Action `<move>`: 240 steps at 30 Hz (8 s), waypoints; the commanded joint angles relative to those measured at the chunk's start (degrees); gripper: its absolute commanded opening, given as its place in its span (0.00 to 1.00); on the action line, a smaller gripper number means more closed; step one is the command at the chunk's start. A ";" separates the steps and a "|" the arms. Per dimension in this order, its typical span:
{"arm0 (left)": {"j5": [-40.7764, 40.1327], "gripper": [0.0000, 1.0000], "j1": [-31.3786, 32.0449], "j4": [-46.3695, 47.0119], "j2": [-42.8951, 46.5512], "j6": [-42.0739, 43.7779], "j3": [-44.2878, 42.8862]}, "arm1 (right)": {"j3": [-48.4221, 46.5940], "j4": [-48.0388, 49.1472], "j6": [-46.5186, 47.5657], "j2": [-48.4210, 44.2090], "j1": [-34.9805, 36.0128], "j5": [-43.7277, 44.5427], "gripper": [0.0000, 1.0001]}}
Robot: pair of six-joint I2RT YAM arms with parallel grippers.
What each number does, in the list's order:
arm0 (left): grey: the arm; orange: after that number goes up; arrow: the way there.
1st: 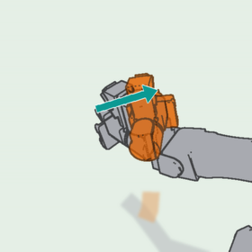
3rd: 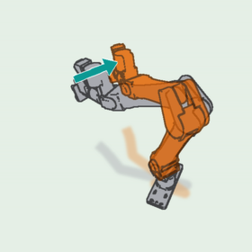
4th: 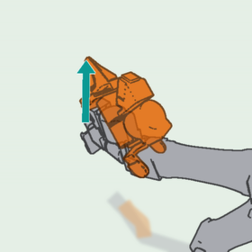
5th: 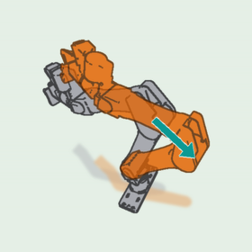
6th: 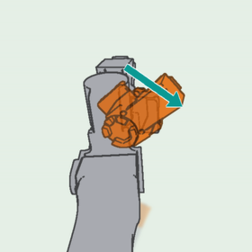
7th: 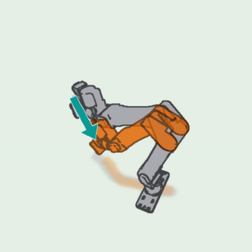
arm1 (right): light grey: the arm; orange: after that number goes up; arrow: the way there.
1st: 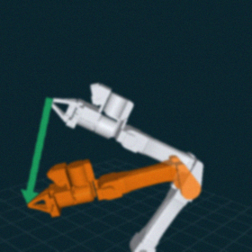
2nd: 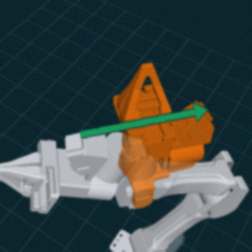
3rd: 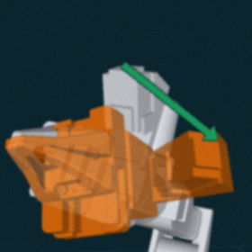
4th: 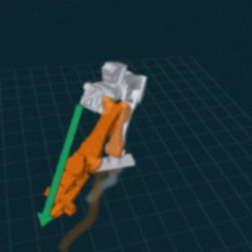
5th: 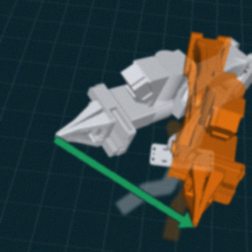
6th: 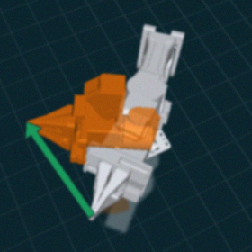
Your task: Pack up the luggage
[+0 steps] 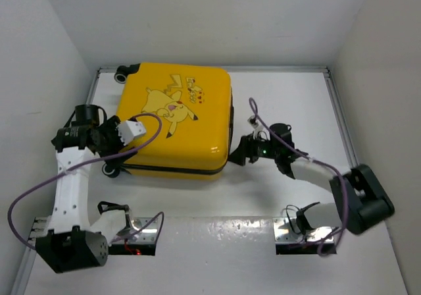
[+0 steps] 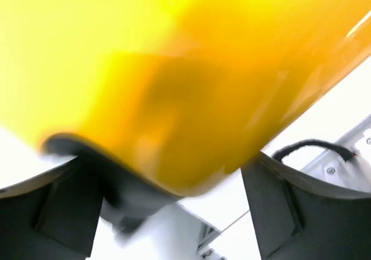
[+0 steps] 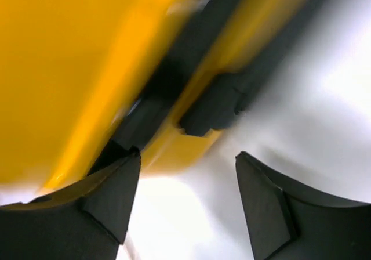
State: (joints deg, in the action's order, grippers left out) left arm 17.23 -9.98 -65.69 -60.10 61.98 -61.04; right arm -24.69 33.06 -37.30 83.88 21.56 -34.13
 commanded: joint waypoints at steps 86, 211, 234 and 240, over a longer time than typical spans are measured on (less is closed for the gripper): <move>6.14 0.21 -9.53 27.90 -16.98 -34.91 -9.80 | -41.04 8.39 -30.24 40.38 -16.12 -11.83 0.46; 17.06 0.64 24.89 22.54 8.77 -26.21 1.35 | -21.20 -13.89 15.59 3.93 12.19 32.90 0.00; -15.39 0.54 59.80 53.82 -14.44 -48.70 7.07 | -22.95 -14.34 12.25 6.92 9.55 30.18 0.00; -17.49 0.52 60.51 55.76 -18.03 -47.91 7.07 | -22.60 -13.81 11.02 7.70 7.80 29.03 0.00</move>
State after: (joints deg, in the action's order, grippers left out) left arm 1.85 49.93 -14.00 -77.56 15.29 -51.64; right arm -45.47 16.75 -25.34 90.41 31.55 -7.90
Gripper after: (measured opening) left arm 0.525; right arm 0.002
